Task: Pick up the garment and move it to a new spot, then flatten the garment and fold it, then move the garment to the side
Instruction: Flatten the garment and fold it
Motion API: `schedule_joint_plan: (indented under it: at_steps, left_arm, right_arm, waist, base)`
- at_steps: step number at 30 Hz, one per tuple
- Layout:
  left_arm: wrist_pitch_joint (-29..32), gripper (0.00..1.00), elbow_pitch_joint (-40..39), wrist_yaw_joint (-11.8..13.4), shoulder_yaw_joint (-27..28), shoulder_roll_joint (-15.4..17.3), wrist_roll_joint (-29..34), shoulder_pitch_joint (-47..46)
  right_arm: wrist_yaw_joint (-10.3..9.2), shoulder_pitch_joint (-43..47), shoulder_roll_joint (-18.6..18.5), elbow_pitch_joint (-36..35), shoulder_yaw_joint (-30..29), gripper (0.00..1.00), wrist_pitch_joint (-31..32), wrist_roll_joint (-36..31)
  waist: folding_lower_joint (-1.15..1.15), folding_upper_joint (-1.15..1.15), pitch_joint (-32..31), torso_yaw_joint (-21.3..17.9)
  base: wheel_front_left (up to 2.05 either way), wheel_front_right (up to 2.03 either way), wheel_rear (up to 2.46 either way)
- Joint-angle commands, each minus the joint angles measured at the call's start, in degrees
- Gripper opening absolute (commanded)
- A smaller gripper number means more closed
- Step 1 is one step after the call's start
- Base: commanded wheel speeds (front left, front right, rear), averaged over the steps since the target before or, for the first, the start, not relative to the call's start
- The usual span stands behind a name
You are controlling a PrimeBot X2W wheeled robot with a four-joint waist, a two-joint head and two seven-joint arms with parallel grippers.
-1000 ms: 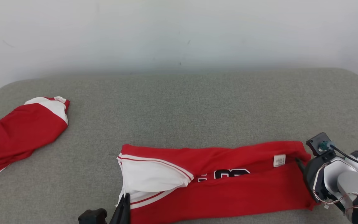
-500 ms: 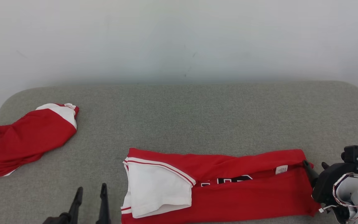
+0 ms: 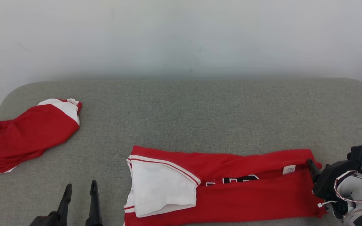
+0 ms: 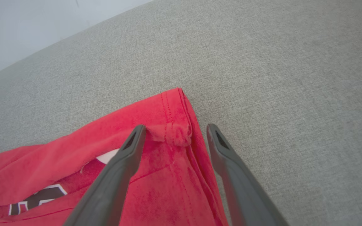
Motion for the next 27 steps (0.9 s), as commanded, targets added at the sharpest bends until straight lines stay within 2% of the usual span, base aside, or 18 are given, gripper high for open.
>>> schedule_joint_plan:
  at_steps: [1,6,20,27]
  left_arm:
    - [-0.04,1.00,0.47,-0.39,-0.10,-0.09,0.02,-0.95]
    - [-0.04,1.00,1.87,-1.56,-1.09,-0.07,-0.12,-3.05]
    - [-0.04,1.00,1.47,-0.74,-4.28,-0.06,-0.99,-5.99]
    - [-0.04,1.00,1.38,-0.57,-4.79,-0.07,-1.26,-6.22]
  right_arm:
    - [-0.17,-0.96,0.29,0.89,-0.47,1.00,-0.24,-0.34]
    - [-0.17,-3.02,1.60,4.58,-1.14,1.00,-0.26,-1.50]
    - [-0.17,-3.63,4.16,10.02,-1.19,1.00,1.49,-5.03]
    - [-0.22,-1.55,2.62,10.74,-0.83,1.00,5.13,-9.44]
  waist:
    - [0.00,0.00,0.27,0.12]
    - [0.00,0.00,1.38,0.13]
    - [0.00,0.00,4.62,0.26]
    - [0.00,0.00,5.38,0.91]
  base:
    - [0.00,0.00,0.00]
    - [0.00,0.00,0.00]
    - [0.00,0.00,0.00]
    - [0.00,0.00,0.00]
